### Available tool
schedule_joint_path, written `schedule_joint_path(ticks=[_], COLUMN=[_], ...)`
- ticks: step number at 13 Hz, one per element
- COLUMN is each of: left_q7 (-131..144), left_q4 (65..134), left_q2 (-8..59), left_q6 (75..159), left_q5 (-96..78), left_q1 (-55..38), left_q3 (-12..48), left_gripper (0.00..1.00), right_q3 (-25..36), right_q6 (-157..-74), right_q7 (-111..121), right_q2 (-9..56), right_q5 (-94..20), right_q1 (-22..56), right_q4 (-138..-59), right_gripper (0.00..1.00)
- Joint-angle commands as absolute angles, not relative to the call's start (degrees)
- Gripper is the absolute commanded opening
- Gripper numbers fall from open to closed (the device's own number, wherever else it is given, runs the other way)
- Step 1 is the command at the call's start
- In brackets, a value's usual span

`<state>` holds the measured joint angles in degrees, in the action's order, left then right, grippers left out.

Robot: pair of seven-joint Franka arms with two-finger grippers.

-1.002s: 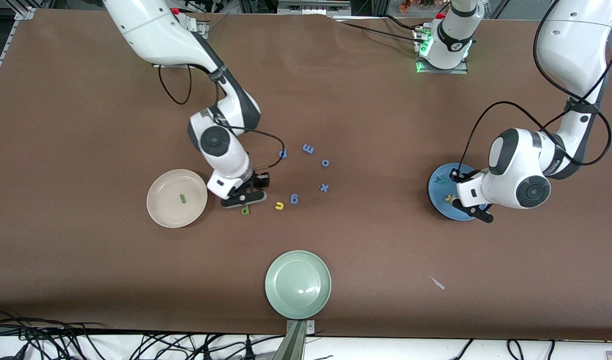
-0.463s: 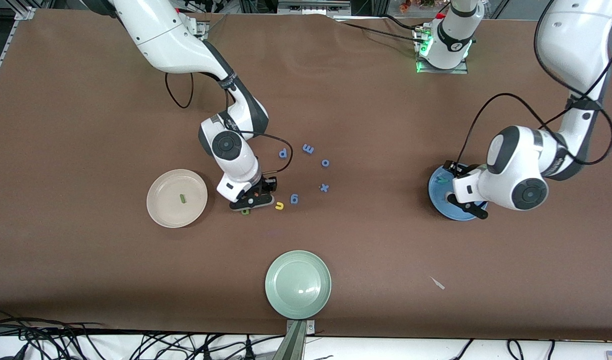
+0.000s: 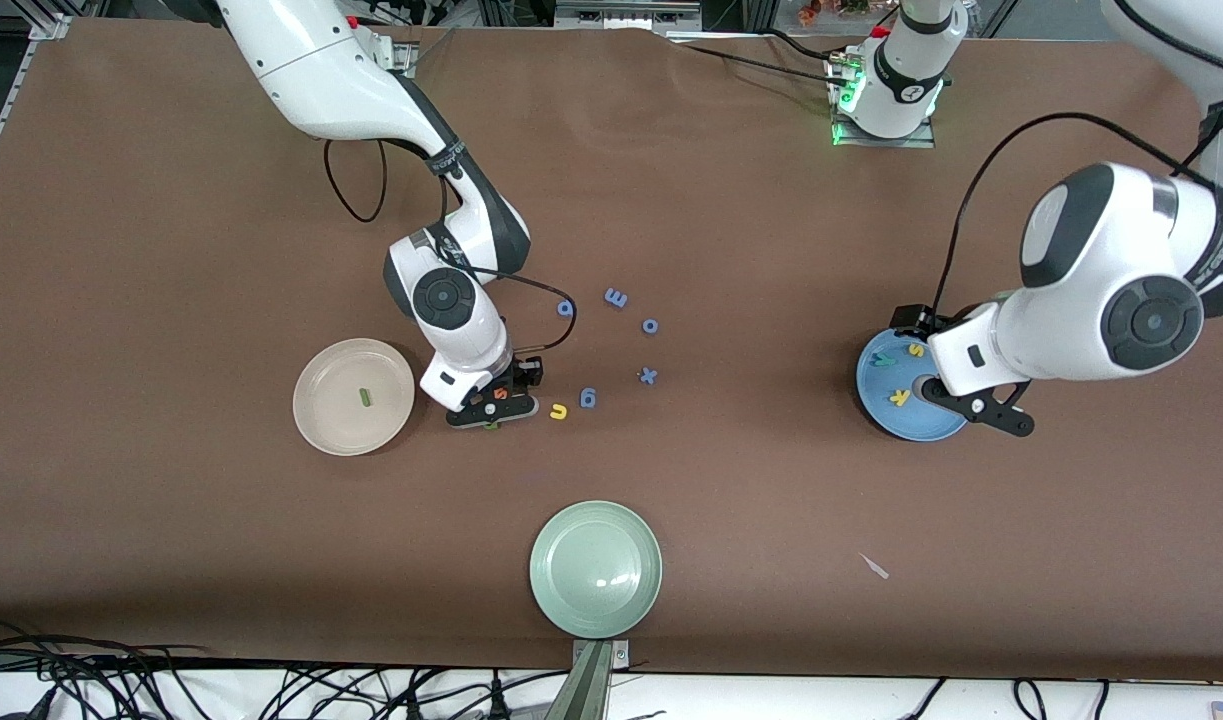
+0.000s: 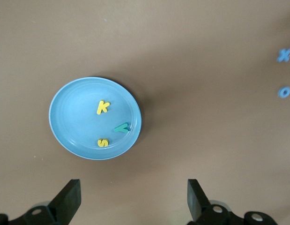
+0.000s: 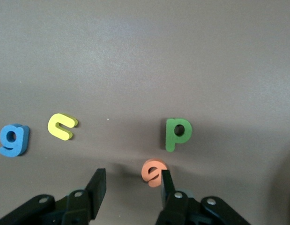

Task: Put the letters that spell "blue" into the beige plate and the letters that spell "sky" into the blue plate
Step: 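Place the orange e in the cream plate while the left gripper returns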

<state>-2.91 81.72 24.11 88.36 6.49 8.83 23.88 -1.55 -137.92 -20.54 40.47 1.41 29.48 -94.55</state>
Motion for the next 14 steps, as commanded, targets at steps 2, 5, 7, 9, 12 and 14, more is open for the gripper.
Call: schedule_joint_path(ticks=[2, 5, 7, 9, 12, 14], left_q7=[-3.5, -2.39, 4.45, 4.66, 5.44, 4.22], left_q4=[75.61, 74.17, 82.38, 93.04, 96.05, 95.28], left_q2=[20.39, 18.03, 11.47, 3.81, 1.07, 1.23], left_q6=[87.19, 90.07, 93.58, 97.55, 97.73, 95.2], left_q5=[6.59, 6.68, 0.39, -0.27, -0.09, -0.09], left_q1=[9.84, 8.63, 4.34, -2.87, -4.22, -3.34], left_q3=[22.42, 17.95, 10.68, 2.85, 1.49, 1.67], left_gripper=[1.0, 1.0, 1.0, 1.0, 1.0, 1.0], right_q3=[-0.62, 0.35, 0.35, 0.35, 0.35, 0.35], right_q6=[-141.68, -141.59, -141.94, -142.21, -143.26, -142.91], right_q7=[-19.6, -17.22, -17.75, -18.1, -18.19, -17.76], right_q2=[41.13, 40.87, 41.04, 41.13, 41.31, 41.05], right_q5=[3.16, 3.16, 2.81, 1.59, 0.88, 0.88], right_q1=[29.62, 29.62, 29.71, 29.62, 29.71, 29.62], right_q4=[-96.94, -97.38, -97.56, -97.38, -97.56, -97.56], right_gripper=[0.56, 0.56, 0.55, 0.54, 0.41, 0.14])
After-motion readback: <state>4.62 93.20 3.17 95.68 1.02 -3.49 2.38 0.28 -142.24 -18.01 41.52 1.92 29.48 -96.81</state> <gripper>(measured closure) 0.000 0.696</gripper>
